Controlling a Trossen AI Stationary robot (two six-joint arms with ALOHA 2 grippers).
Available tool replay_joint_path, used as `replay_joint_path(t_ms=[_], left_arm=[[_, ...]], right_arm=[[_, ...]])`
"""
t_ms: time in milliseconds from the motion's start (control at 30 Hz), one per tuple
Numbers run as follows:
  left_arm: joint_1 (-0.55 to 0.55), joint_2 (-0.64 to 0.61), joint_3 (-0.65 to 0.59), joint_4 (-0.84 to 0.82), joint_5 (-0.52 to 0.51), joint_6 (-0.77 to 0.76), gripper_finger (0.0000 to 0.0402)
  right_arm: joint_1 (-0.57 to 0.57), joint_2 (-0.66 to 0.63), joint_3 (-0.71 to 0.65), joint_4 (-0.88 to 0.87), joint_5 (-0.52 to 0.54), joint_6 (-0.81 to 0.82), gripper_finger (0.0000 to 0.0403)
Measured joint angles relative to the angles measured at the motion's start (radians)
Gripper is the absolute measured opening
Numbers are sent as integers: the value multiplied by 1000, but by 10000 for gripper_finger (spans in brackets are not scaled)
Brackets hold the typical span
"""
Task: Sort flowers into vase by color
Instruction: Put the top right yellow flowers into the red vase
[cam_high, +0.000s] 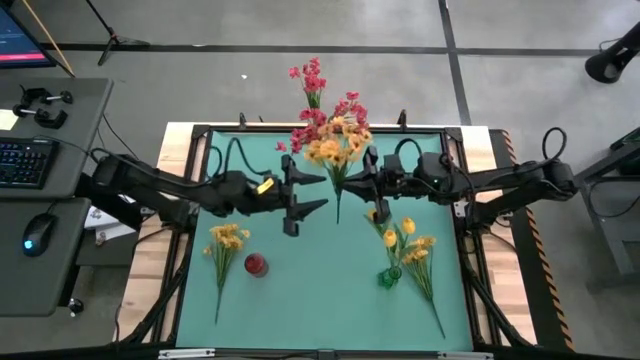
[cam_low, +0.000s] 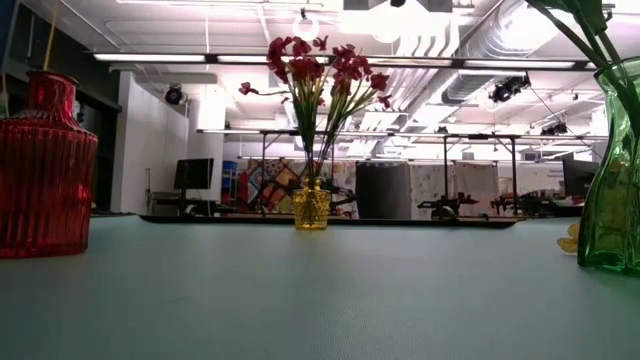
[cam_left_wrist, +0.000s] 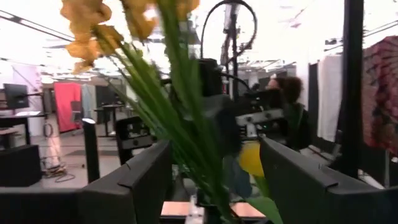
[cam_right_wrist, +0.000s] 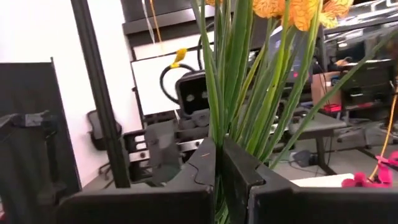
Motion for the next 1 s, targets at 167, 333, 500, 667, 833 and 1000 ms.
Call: replay_joint_path(t_ms=[167,333,500,667,833,1000], left_arm=[[39,51,60,1,0,-3,232],[60,86,104,2,42,-25,232],[71,123,145,-2,137,-28,232],[81,140,174,-7,143,-30,230],[81,137,198,-52,142,-28,174],[87,135,229,-157,156,-28,29]], right_arm=[[0,-1,0,5,-37,-24,0],[0,-2,0,12,-47,-28,0],[0,-1,-1,2,-70,-35,0],[0,-1,-1,-15,-94,-24,0],[0,-1,-1,-66,-86,-24,0],[-2,-3,-1,-96,-72,-31,11]])
